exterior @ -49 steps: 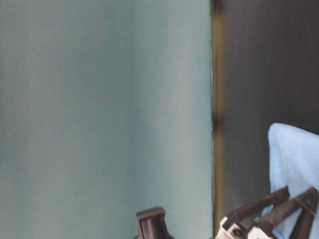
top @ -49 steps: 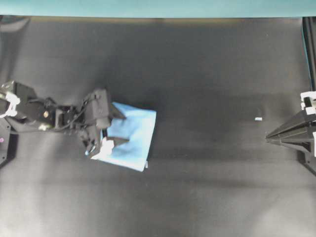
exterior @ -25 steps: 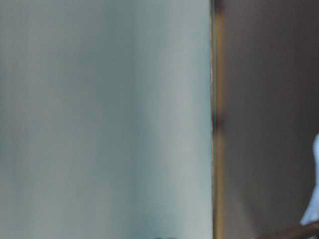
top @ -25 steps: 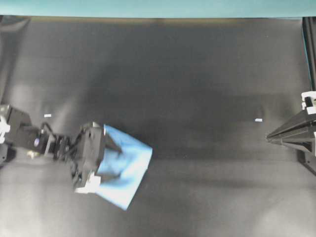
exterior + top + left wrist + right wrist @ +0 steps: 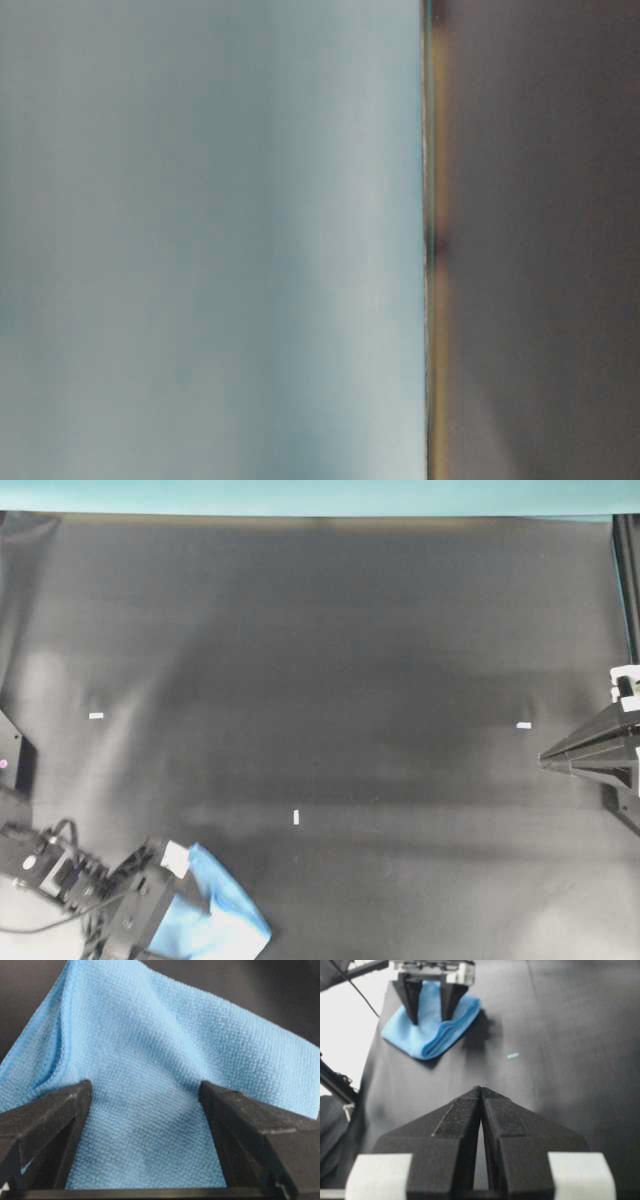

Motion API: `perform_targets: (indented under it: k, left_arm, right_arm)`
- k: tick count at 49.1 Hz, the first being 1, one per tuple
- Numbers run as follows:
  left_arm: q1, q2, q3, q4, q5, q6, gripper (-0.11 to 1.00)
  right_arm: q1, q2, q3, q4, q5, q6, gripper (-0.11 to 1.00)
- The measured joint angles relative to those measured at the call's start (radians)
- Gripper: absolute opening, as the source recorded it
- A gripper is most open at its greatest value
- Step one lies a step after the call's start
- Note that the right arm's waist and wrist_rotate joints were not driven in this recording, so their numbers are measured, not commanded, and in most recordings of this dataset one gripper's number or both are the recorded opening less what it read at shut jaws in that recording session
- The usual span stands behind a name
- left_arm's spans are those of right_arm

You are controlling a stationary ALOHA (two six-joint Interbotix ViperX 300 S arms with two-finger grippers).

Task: Push a blue cloth with the left arm to wipe the desk.
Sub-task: 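Keep pushing the cloth with the left gripper toward the front-left corner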

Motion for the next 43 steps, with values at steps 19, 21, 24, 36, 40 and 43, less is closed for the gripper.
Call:
perform_targets:
  k: [19,21,24,36,40,43]
  left_arm:
    - [0.020,-0.035,-0.008,0.002,0.052,0.066,0.85]
    - [0.025,-0.051,-0.008,0.000,0.058,0.081,0.85]
    - [0.026,-0.075,-0.006,0.002,0.061,0.106,0.85]
    - [0.040,-0.189,-0.005,0.000,0.095,0.137,0.85]
    - [0.044,-0.213,0.002,0.002,0.097,0.138,0.85]
    - [0.044,-0.225,0.006,0.002,0.097,0.138,0.85]
  right_arm:
    - [0.002,0.000,0.000,0.000,-0.012,-0.002,0.00]
    - [0.002,0.000,0.000,0.000,-0.012,-0.002,0.00]
    - [0.000,0.000,0.002,0.000,-0.014,-0.002,0.00]
    - [0.000,-0.005,0.002,0.000,-0.014,-0.002,0.00]
    - [0.002,-0.006,0.006,0.002,-0.012,0.000,0.00]
    - [0.002,-0.009,0.011,0.000,-0.014,-0.002,0.00]
